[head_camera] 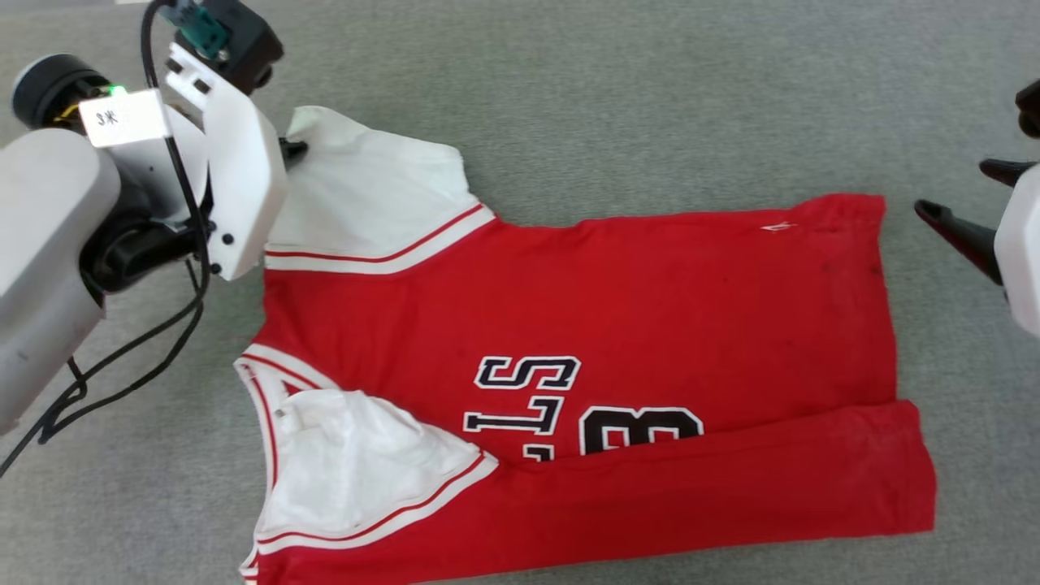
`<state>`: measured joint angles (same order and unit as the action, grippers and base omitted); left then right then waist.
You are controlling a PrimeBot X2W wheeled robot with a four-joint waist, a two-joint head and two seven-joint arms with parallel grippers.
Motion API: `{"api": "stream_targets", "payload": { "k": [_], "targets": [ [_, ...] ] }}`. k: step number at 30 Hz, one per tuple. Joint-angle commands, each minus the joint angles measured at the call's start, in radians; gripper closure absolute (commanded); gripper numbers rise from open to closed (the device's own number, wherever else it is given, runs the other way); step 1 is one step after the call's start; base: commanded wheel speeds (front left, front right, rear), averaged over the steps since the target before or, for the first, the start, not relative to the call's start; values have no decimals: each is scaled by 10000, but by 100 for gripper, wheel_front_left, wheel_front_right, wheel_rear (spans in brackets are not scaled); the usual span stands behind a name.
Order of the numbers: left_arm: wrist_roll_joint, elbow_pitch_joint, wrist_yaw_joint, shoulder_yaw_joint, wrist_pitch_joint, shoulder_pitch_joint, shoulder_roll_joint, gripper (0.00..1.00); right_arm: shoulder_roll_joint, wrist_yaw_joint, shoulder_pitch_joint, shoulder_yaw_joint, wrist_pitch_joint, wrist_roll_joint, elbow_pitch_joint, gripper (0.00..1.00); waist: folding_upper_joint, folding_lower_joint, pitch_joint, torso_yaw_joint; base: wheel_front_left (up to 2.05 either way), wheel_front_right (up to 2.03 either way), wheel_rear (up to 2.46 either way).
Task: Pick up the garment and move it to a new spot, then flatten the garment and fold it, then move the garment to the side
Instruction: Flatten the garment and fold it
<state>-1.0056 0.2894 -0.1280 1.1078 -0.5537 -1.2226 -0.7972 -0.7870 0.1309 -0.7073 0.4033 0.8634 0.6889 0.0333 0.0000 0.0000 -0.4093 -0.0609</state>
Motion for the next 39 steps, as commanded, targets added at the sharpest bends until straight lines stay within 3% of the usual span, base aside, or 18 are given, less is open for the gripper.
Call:
{"api": "stream_targets", "payload": {
  "k": [1, 5, 8, 14, 23, 24, 25, 31, 39],
  "targets": [
    [67, -128, -15, 0, 119, 102, 11, 100, -46, -4, -342, 165, 359, 150, -182, 0, 0, 0, -46, 150, 0, 0, 0],
    [152, -482, -5, -44, 315, 4, 13, 100, 197, -4, -948, 615, 1373, 502, -1083, 0, 0, 0, -275, 360, 0, 0, 0],
    [236, -673, 46, -71, 433, -80, 36, 100, 598, -4, -1280, 685, 1508, 468, -1825, 0, 0, 0, -482, 496, 0, 0, 0],
    [322, -1000, 139, -98, 574, -120, 31, 100, 1195, -4, -1340, 1333, 1236, 89, -3022, 0, 0, 0, -781, 606, 0, 0, 0],
    [280, -1121, 211, -125, 748, 18, 4, 100, 1388, 21, -600, 2652, 419, 517, -3769, 0, 0, 0, -849, 548, 0, 0, 0],
    [268, -1099, 218, -118, 769, 67, -10, 100, 1355, 19, -689, 2663, 157, 533, -3770, 84, 0, 0, -808, 524, 0, 0, 0],
    [257, -1073, 231, -114, 825, 116, -13, 100, 1313, 16, -825, 2620, -155, 543, -3754, 100, 0, 0, -747, 504, 0, 0, 0],
    [203, -1094, 313, -143, 1261, 499, -67, 100, 855, -5, -1432, 2493, -1789, 695, -3483, 100, 0, 0, -33, 449, 0, 0, 0],
    [12, -1787, 746, 90, 1860, 1766, -421, 100, 58, -5, -489, 3022, -3387, 872, -2775, 100, 0, 0, 1149, 529, 0, 0, 0]
  ]
}}
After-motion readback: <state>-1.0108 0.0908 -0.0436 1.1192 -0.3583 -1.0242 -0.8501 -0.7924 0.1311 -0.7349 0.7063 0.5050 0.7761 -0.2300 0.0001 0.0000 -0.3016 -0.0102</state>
